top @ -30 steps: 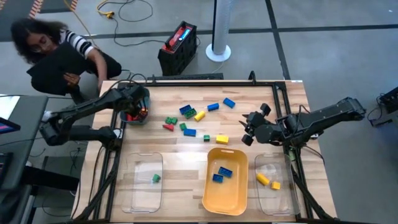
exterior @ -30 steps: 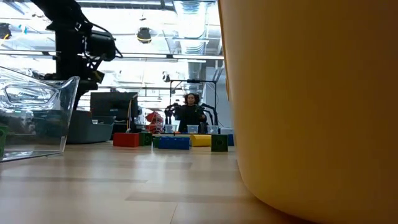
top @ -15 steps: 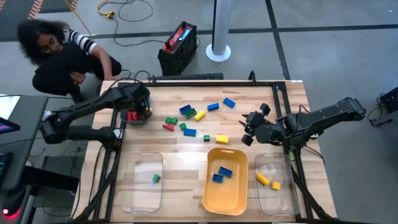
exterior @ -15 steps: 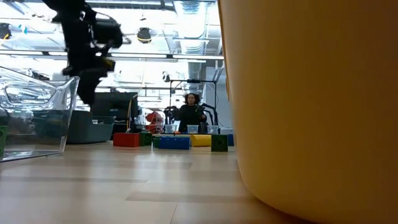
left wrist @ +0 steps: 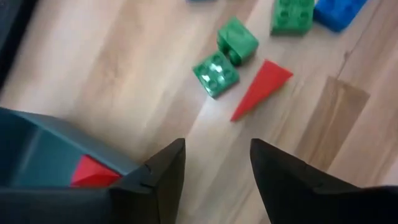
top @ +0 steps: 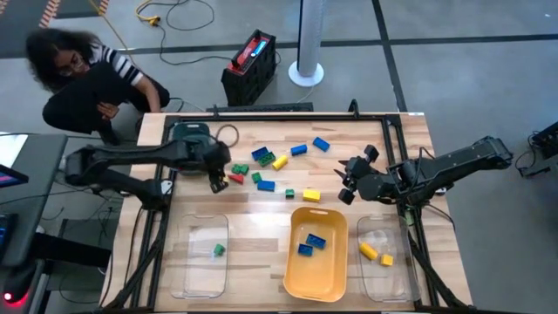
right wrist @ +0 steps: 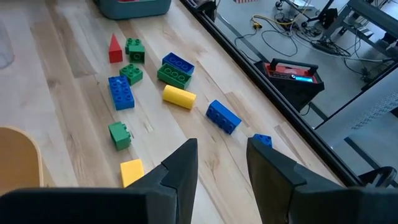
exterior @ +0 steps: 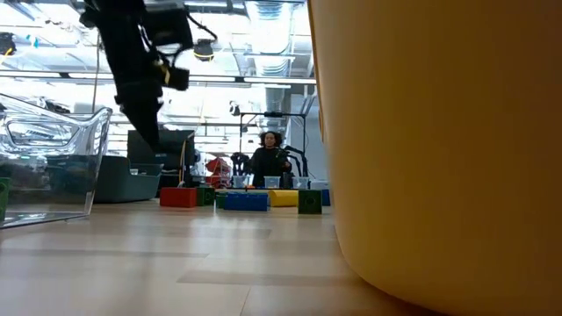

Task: Sort blocks
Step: Put the red wooden block into the green bin

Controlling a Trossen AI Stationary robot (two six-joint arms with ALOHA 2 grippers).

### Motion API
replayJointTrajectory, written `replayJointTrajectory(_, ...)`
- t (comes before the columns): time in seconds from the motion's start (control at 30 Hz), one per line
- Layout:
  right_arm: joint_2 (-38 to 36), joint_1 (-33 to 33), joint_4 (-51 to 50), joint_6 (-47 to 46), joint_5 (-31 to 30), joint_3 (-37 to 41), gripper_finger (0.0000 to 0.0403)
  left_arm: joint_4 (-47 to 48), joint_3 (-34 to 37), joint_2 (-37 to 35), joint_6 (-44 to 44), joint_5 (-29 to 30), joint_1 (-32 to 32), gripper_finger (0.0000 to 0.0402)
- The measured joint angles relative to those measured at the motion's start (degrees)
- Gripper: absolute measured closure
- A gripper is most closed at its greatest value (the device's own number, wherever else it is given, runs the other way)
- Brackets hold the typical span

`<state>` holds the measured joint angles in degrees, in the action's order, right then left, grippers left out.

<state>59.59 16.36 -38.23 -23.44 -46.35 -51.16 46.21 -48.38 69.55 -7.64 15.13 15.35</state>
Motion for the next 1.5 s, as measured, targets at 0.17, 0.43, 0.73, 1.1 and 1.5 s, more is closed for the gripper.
replayJointTrajectory(0.17, 0.0, 0.0, 0.2, 0.1, 0.0, 0.0, 0.0251, -0.5, -1.8, 8.8, -0.2, -1.4, -1.1, 0.0232)
replayJointTrajectory(0.43, 0.0, 0.0, -0.4, 0.1, 0.0, 0.0, 0.0251, -0.8, -7.1, 20.6, 2.6, -1.3, -2.1, 0.0227)
replayJointTrajectory(0.73, 0.0, 0.0, -0.4, 0.1, 0.0, 0.0, 0.0251, -1.0, -9.9, 24.3, 9.6, 1.3, -4.0, 0.0218)
replayJointTrajectory(1.1, 0.0, 0.0, -0.3, 0.1, 0.0, 0.0, 0.0251, -0.7, -10.0, 24.2, 19.8, 4.0, -6.2, 0.0218)
replayJointTrajectory(1.5, 0.0, 0.0, 0.0, 0.8, 0.0, 0.0, 0.0251, -2.6, -10.0, 24.2, 19.8, -3.0, -3.4, 0.0219)
